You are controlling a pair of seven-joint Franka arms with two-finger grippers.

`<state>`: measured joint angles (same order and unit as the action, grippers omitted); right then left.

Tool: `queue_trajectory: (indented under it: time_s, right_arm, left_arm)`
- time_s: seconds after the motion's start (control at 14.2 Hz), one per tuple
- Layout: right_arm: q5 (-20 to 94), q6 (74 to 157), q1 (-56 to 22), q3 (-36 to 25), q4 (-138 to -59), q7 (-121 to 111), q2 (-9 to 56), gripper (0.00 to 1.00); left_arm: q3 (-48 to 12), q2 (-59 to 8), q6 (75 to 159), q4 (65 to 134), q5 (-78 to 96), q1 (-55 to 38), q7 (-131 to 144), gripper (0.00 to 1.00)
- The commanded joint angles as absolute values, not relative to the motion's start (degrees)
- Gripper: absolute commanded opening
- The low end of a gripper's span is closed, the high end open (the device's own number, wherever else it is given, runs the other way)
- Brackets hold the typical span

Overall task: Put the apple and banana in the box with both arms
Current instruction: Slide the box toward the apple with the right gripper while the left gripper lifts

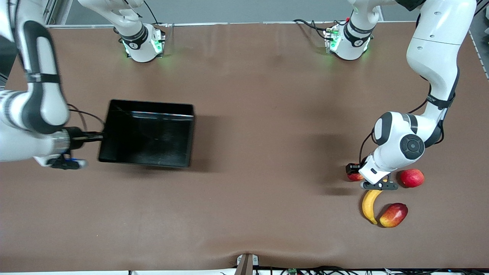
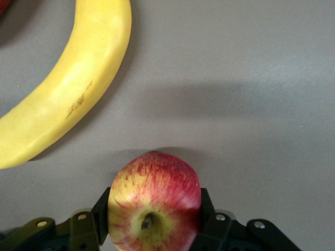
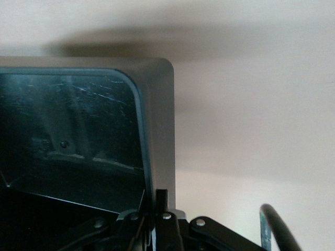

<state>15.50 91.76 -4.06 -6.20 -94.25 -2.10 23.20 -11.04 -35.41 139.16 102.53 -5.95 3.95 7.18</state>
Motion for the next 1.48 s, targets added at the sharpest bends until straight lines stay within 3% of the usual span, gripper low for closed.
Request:
queue_trajectory:
  time_s: [0.0,0.56,0.99,1.41]
  right_arm:
    - [19.1,90.6,-9.5,-6.9,-92.0,4.6,23.0,0.0]
    - [26.9,103.9,-26.2,-6.9,-91.9,21.9,27.2,0.0]
    - [31.0,112.6,-35.5,-6.9,-91.8,23.7,31.5,0.0]
    - [30.9,118.2,-42.6,-6.9,-87.5,26.5,38.8,0.0]
  left_arm:
    - [-11.3,-33.6,136.7,101.0,-6.5,3.5,8.2,0.0]
    - [-16.3,-29.4,125.8,96.8,-7.0,3.3,17.0,0.0]
    - [-16.7,-29.0,120.0,91.0,-7.2,-0.6,26.0,0.0]
    - [-16.6,-29.6,119.9,88.9,-7.4,-6.0,39.5,0.0]
